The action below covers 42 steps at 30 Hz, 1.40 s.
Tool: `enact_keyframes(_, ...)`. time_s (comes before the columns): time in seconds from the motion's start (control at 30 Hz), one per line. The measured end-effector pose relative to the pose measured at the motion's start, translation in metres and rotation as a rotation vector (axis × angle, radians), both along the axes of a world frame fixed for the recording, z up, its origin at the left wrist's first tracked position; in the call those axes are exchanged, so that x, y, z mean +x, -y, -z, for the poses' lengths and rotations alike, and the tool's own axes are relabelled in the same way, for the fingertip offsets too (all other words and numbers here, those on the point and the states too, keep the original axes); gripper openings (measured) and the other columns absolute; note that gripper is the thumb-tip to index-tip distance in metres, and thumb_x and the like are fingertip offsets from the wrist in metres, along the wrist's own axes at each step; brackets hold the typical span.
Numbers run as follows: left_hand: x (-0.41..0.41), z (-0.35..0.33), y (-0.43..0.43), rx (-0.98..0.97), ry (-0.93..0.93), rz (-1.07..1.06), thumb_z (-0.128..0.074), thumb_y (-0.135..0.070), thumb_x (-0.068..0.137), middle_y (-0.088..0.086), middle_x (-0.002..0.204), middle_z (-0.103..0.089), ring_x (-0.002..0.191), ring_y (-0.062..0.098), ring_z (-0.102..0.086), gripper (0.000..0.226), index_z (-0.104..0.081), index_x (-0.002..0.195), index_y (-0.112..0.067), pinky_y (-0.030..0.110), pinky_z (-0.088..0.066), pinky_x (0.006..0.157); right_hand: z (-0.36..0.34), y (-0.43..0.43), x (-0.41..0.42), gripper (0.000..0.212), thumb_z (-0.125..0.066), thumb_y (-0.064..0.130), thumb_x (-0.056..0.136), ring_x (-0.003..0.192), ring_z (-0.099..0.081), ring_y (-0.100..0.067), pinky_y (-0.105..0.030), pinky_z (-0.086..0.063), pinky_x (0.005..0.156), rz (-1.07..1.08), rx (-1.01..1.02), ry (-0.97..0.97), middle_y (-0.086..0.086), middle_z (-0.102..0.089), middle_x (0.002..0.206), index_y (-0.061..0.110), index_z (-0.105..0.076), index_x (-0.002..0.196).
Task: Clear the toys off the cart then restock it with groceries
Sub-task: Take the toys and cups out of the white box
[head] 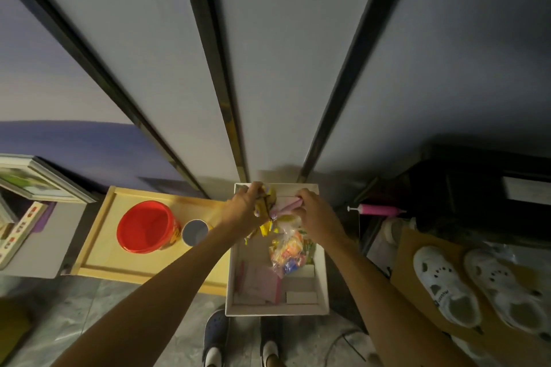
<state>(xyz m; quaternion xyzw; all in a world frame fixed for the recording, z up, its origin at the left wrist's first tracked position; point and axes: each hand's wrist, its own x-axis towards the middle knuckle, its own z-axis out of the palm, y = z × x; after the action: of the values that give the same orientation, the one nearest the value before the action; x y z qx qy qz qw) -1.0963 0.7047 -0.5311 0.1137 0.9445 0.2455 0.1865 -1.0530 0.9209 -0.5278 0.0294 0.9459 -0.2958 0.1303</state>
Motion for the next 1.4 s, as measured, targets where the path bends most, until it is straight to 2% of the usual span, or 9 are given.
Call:
enact_keyframes(0.17, -0.006, -0.073, 0.023, 0.129, -0.05, -0.084, -0.092, -0.046, 0.072, 0.007, 0.122, -0.064, 0.104, 0.039, -0.068, 0.082, -0.047, 0.14, -0.031, 0.046, -0.057, 0.084, -0.065, -0.011, -0.002, 0.032, -0.066, 0.03, 0.104, 0.107, -0.07, -0.022, -0.027, -0.053, 0.082, 0.073, -0.035, -0.135, -0.005, -0.073, 0.118, 0.016, -0.061, 0.132)
enact_keyframes(0.33, -0.004, -0.133, 0.058, 0.266, -0.167, -0.166, -0.097, -0.032, 0.071, 0.001, 0.124, -0.067, 0.106, 0.027, -0.069, 0.085, -0.046, 0.139, -0.038, 0.043, -0.06, 0.092, -0.132, 0.002, -0.014, 0.039, -0.064, 0.036, 0.105, 0.112, -0.069, -0.031, -0.042, -0.062, 0.088, 0.098, -0.047, -0.231, -0.013, -0.07, 0.127, 0.014, -0.059, 0.137)
enact_keyframes(0.5, 0.008, -0.18, 0.107, 0.368, -0.249, -0.269, -0.098, -0.03, 0.074, -0.008, 0.124, -0.068, 0.109, 0.018, -0.071, 0.085, -0.048, 0.143, -0.032, 0.039, -0.062, 0.095, -0.174, 0.044, -0.032, 0.038, -0.07, 0.039, 0.101, 0.107, -0.074, -0.026, -0.032, -0.063, 0.08, 0.028, -0.133, -0.333, -0.008, -0.075, 0.123, 0.014, -0.064, 0.129)
enact_keyframes(0.6, 0.022, -0.2, 0.151, 0.357, -0.33, -0.35, -0.098, -0.033, 0.073, -0.009, 0.121, -0.068, 0.107, 0.017, -0.069, 0.082, -0.048, 0.138, -0.037, 0.04, -0.061, 0.091, -0.193, 0.084, -0.044, 0.037, -0.073, 0.039, 0.099, 0.1, -0.075, -0.023, -0.018, -0.053, 0.068, -0.038, -0.14, -0.38, -0.007, -0.077, 0.116, 0.013, -0.067, 0.125)
enact_keyframes(0.77, 0.061, -0.221, 0.247, 0.351, -0.432, -0.539, -0.099, -0.029, 0.069, -0.011, 0.117, -0.068, 0.102, 0.005, -0.066, 0.081, -0.051, 0.132, -0.044, 0.037, -0.058, 0.085, -0.215, 0.18, -0.062, 0.032, -0.077, 0.039, 0.095, 0.083, -0.074, -0.026, -0.035, -0.059, 0.062, -0.192, -0.187, -0.421, -0.005, -0.078, 0.098, 0.013, -0.067, 0.109)
enact_keyframes(0.9, 0.108, -0.232, 0.334, 0.324, -0.485, -0.675, -0.1, -0.027, 0.071, -0.008, 0.12, -0.067, 0.106, 0.018, -0.067, 0.089, -0.049, 0.143, -0.03, 0.045, -0.06, 0.088, -0.229, 0.277, -0.057, 0.031, -0.078, 0.035, 0.096, 0.084, -0.073, -0.019, -0.012, -0.046, 0.056, -0.377, -0.23, -0.452, -0.002, -0.076, 0.1, 0.012, -0.066, 0.113)
enact_keyframes(1.03, 0.159, -0.242, 0.421, 0.261, -0.52, -0.821, -0.1, -0.033, 0.071, -0.003, 0.129, -0.066, 0.111, 0.019, -0.067, 0.093, -0.045, 0.146, -0.032, 0.047, -0.063, 0.09, -0.239, 0.384, -0.038, 0.026, -0.079, 0.028, 0.095, 0.083, -0.072, -0.021, -0.025, -0.052, 0.059, -0.505, -0.291, -0.458, -0.005, -0.076, 0.099, 0.013, -0.067, 0.113)
enact_keyframes(1.17, 0.21, -0.251, 0.51, 0.267, -0.548, -0.912, -0.1, -0.029, 0.072, -0.004, 0.125, -0.066, 0.111, 0.02, -0.066, 0.09, -0.046, 0.144, -0.037, 0.046, -0.064, 0.088, -0.251, 0.493, -0.013, 0.025, -0.075, 0.027, 0.098, 0.077, -0.065, -0.008, -0.015, -0.046, 0.06, -0.636, -0.328, -0.443, 0.0, -0.072, 0.098, 0.011, -0.067, 0.116)
enact_keyframes(1.4, 0.294, -0.263, 0.64, 0.211, -0.647, -1.076, -0.098, -0.021, 0.074, -0.008, 0.121, -0.06, 0.111, 0.018, -0.062, 0.086, -0.05, 0.146, -0.025, 0.042, -0.061, 0.09, -0.266, 0.661, 0.033, 0.033, -0.071, 0.035, 0.101, 0.084, -0.064, -0.011, -0.012, -0.044, 0.062, -0.797, -0.367, -0.432, -0.002, -0.072, 0.104, 0.011, -0.065, 0.123)
